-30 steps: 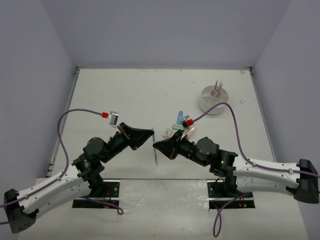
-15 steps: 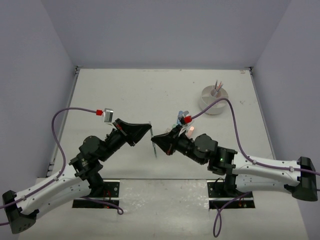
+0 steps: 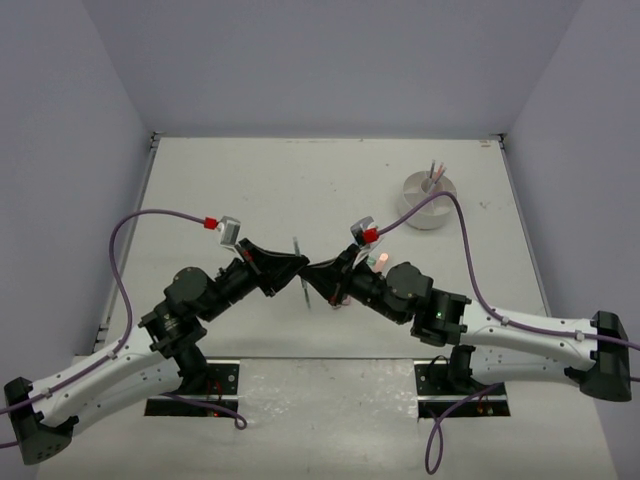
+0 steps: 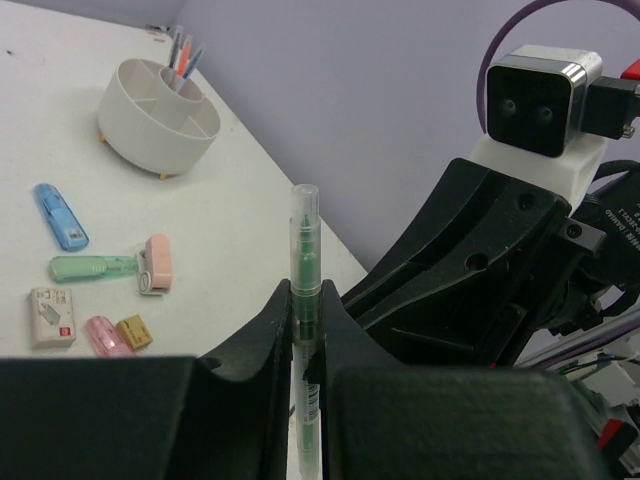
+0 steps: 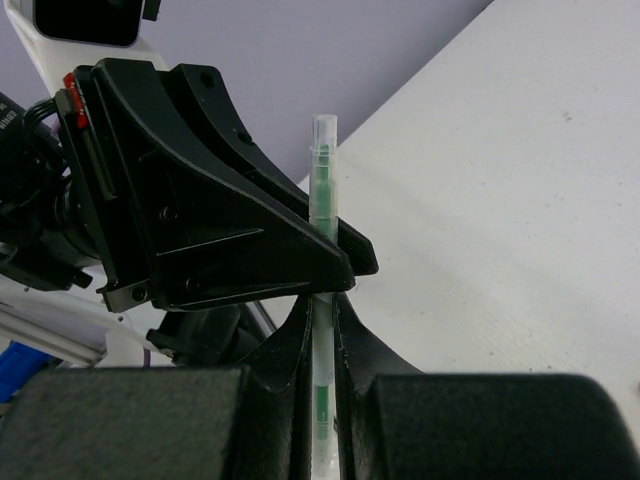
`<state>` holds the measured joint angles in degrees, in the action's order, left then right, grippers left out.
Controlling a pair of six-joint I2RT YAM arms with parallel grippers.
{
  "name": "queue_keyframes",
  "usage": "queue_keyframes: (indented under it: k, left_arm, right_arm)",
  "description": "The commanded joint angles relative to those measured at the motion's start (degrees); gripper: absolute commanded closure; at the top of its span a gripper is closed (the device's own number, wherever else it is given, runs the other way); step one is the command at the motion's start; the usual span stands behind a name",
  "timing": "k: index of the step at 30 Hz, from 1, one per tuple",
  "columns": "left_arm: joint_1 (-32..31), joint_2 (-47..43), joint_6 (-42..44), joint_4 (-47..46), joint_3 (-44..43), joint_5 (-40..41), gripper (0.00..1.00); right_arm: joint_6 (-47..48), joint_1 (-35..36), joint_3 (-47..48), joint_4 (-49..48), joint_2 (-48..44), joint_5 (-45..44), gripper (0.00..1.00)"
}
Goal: Sort the stationery into containers
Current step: Close the pen cap on the pen.
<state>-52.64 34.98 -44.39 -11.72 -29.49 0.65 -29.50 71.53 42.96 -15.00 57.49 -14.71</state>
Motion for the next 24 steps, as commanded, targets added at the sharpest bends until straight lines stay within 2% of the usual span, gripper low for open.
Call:
queue_keyframes:
  k: [1, 4, 5, 7, 8, 11, 13, 15, 17, 19, 20, 21, 23, 24]
  left_arm:
    - [-0.09, 0.09, 2.10, 1.10, -2.24, -2.47, 1.00]
    - [-0.09, -0.21, 2.99, -0.07, -2.64, -4.36, 1.00]
    - [-0.09, -0.38, 3.44, -0.66, -2.74, -5.81, 1.00]
    - [-0.09, -0.63, 4.73, -1.50, -3.16, -8.08, 1.00]
    - [-0.09, -0.83, 5.31, -2.09, -3.39, -9.25, 1.00]
    - [-0.09, -1.45, 6.78, -3.62, -4.00, -12.17, 1.00]
    - [-0.16, -1.75, 7.51, -3.73, -4.43, -13.16, 1.00]
    - [-0.09, -2.00, 8.06, -3.29, -5.06, -13.33, 1.00]
    - [-0.09, -2.03, 8.65, -2.15, -5.69, -12.73, 1.00]
    - [-0.09, -2.20, 9.20, -0.51, -6.15, -11.80, 0.92]
    - [-0.09, -2.27, 9.44, -0.19, -6.33, -10.92, 0.77]
    - [-0.09, -2.56, 9.62, 1.13, -6.61, -9.63, 0.57]
    - [-0.09, -2.58, 9.99, 2.56, -7.43, -7.56, 0.41]
    - [-0.09, -2.46, 10.26, 3.47, -8.26, -6.26, 0.38]
  right_arm:
    - [0.93, 0.11, 2.31, -5.38, 0.51, 2.92, 1.00]
    - [1.31, 0.10, 1.39, -6.19, 0.67, 5.90, 0.99]
    - [1.37, 0.16, 1.08, -6.26, 0.92, 6.77, 0.95]
    - [1.27, 0.19, 0.99, -5.67, 1.66, 8.30, 0.72]
    - [1.04, 0.19, 0.96, -5.58, 2.13, 9.27, 0.68]
    - [-0.34, 0.19, 0.11, -6.80, 3.29, 11.24, 0.67]
    - [-0.80, 0.19, -0.24, -7.55, 3.76, 11.58, 0.70]
    - [-1.03, 0.13, -0.30, -7.85, 4.03, 11.86, 0.98]
    - [-1.17, 0.19, -0.24, -8.02, 4.02, 12.01, 1.00]
    - [-1.09, 0.19, -0.16, -8.02, 3.77, 12.46, 1.00]
    - [-1.07, 0.19, -0.16, -8.06, 3.75, 12.68, 1.00]
    - [-0.99, 0.19, -0.16, -8.20, 3.68, 13.04, 1.00]
    - [-0.86, 0.19, -0.16, -8.20, 3.68, 13.18, 1.00]
    - [-0.78, 0.19, -0.20, -8.15, 3.73, 13.35, 1.00]
